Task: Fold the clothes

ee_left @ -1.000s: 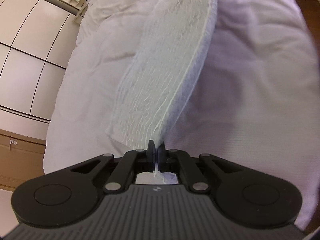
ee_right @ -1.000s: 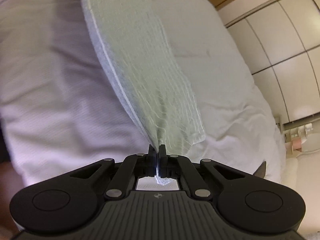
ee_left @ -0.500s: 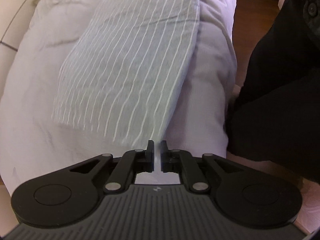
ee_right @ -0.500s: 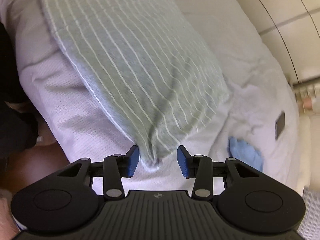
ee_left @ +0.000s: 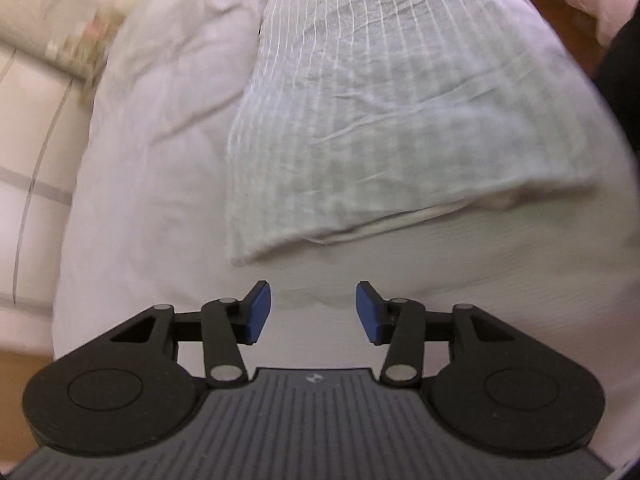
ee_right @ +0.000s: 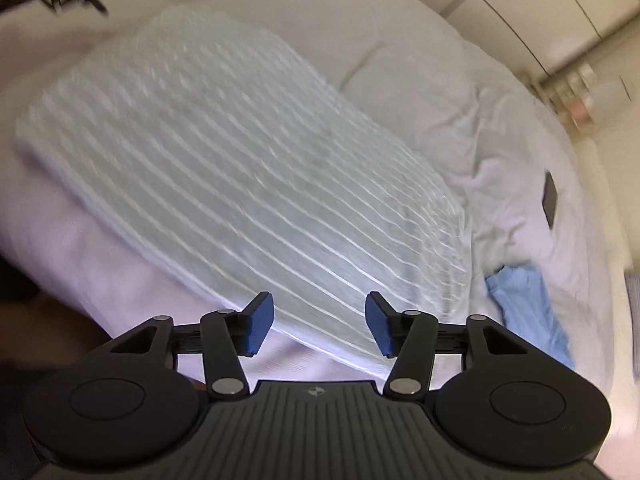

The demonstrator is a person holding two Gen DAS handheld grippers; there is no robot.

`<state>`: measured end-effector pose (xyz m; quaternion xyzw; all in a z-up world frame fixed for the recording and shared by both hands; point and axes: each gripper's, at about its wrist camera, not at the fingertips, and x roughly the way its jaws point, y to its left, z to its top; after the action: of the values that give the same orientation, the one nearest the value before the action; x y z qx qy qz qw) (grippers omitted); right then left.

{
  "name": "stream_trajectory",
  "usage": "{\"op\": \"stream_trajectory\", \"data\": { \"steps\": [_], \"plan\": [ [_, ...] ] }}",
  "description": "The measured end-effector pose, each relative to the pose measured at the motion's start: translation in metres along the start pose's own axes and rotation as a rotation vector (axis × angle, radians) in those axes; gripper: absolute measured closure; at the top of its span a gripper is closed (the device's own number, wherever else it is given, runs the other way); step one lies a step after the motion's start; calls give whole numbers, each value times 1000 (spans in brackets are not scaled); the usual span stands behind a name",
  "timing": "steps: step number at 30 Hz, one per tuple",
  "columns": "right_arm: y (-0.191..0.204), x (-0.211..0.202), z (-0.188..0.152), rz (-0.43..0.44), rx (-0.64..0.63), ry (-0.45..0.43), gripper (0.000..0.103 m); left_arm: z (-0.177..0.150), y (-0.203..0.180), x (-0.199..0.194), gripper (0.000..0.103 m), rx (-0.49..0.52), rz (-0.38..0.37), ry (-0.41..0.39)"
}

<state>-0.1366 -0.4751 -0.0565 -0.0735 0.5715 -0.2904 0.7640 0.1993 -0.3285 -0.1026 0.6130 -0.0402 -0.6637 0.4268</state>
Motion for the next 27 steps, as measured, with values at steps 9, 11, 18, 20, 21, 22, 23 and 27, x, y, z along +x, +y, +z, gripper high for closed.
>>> {"op": "stream_trajectory", "data": {
  "steps": [9, 11, 18, 20, 21, 22, 23, 27],
  "plan": [
    [101, -27, 83, 52, 132, -2, 36, -43, 8, 76, 40, 478, 92, -303],
    [123, -27, 92, 74, 107, -12, 35, -49, 3, 87, 38, 583, 130, -364],
    [203, -23, 116, 121, -89, -70, 32, -44, 9, 121, 50, 779, 224, -483],
    [217, -14, 119, 101, -110, -61, 22, -35, 19, 123, 87, 749, 183, -483],
    [222, -8, 121, 88, -114, -52, 21, -30, 24, 122, 91, 728, 156, -480],
    [228, -2, 123, 75, -118, -42, 21, -25, 29, 121, 93, 704, 125, -482],
    [232, 4, 124, 62, -121, -32, 21, -21, 34, 119, 94, 681, 95, -484],
    [233, 17, 125, 33, -116, -9, 30, -11, 46, 119, 95, 634, -3, -472]
  ]
}}
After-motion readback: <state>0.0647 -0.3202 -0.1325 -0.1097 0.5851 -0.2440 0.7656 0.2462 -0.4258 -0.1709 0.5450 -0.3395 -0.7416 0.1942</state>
